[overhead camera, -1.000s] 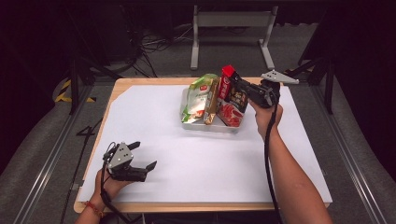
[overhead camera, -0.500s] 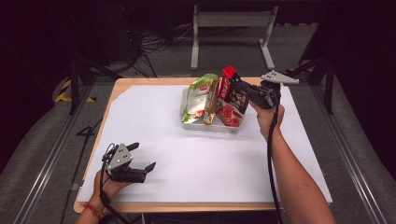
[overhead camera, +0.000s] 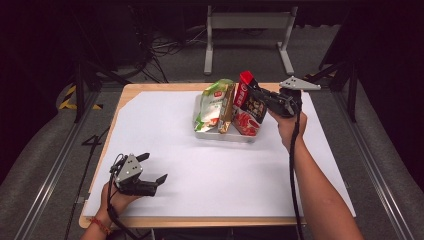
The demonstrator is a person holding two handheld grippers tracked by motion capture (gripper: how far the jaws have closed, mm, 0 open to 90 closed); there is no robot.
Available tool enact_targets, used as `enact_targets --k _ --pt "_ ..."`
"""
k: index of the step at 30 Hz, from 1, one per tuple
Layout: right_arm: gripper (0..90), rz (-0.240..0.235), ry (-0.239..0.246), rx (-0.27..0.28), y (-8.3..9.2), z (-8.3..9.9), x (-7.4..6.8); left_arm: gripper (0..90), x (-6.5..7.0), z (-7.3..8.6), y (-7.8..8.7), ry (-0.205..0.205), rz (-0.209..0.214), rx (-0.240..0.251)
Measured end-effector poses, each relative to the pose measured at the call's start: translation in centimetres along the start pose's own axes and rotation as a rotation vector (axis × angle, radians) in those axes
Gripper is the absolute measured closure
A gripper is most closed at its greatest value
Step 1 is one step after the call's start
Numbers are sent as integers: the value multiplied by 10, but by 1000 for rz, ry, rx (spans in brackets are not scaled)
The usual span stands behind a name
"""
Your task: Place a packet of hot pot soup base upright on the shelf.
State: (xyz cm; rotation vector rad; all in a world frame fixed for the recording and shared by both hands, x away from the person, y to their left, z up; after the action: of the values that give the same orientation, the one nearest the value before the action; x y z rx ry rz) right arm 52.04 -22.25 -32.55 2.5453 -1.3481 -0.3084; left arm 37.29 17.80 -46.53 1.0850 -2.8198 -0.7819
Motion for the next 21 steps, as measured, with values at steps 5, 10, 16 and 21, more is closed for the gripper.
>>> enact_targets --k 5,10,16,21 --pt "742 6 10 -8 2 0 0 71 1 0 1 -5 1 1" --pt "715 24 22 -4 7 1 0 78 2 -2 -1 -1 6 2" --pt "705 26 17 -6 10 4 1 77 3 -2 -1 -10 0 -6" --pt "687 33 30 -11 14 4 -1 80 2 -2 1 -2 -12 -2"
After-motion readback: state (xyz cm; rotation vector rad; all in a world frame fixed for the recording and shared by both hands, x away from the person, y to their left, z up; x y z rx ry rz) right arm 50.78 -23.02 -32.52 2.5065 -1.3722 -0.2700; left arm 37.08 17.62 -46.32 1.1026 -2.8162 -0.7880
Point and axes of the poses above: each handheld gripper's, and its own axes: y roughly backward along the jaws, z roughly out of its underside, x roughly to its right, the point moved 5 cm from there along -y, roughly forward along the jaws, and after that the axes turned 4 degrees about -y, right-handed, at the moved point
